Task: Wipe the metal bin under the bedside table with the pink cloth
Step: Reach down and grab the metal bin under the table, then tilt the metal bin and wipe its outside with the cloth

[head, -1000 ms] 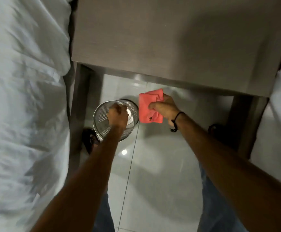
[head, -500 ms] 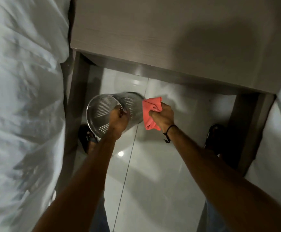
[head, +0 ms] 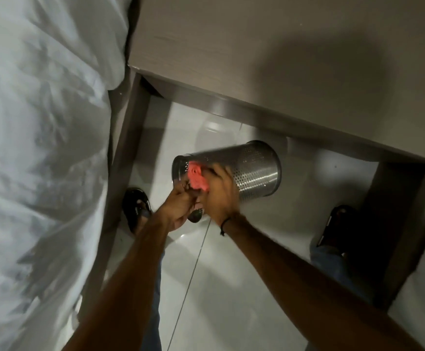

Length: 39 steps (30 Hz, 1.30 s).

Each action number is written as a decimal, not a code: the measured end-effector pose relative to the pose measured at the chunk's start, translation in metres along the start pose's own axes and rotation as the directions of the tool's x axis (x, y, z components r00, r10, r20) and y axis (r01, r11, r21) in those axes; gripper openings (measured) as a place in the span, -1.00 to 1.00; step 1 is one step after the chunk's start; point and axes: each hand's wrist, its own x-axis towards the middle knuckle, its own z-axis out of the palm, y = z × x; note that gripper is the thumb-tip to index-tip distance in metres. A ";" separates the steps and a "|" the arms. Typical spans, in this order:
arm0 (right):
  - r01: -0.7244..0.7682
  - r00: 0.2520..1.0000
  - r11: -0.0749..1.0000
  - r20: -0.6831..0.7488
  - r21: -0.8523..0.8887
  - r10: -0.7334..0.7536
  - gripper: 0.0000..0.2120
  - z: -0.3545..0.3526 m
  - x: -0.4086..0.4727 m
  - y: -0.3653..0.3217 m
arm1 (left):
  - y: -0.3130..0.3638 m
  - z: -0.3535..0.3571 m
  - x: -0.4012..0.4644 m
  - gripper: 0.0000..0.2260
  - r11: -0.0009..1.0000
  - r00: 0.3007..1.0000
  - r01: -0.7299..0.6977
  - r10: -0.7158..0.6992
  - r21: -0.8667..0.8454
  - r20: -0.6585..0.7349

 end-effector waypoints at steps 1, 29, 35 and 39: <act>0.013 1.000 1.000 0.013 -0.026 -0.012 -0.73 0.001 0.017 0.000 | -0.003 0.001 -0.001 -0.55 1.000 1.000 0.009 -0.009 0.019 0.007; -0.062 0.998 0.996 0.020 0.066 0.061 -0.64 -0.010 -0.014 0.027 | 0.003 0.012 0.009 -0.27 0.940 0.979 0.150 -0.184 -0.305 -0.085; -0.071 0.997 0.994 0.040 0.079 0.068 -0.60 -0.013 0.000 0.009 | 0.013 0.015 0.007 -0.16 0.932 0.982 0.174 -0.188 -0.318 -0.014; 0.001 0.999 0.993 0.053 0.120 -0.007 -0.60 -0.010 -0.050 0.004 | 0.022 0.012 0.004 -0.10 0.905 0.985 0.078 -0.134 -0.419 -0.105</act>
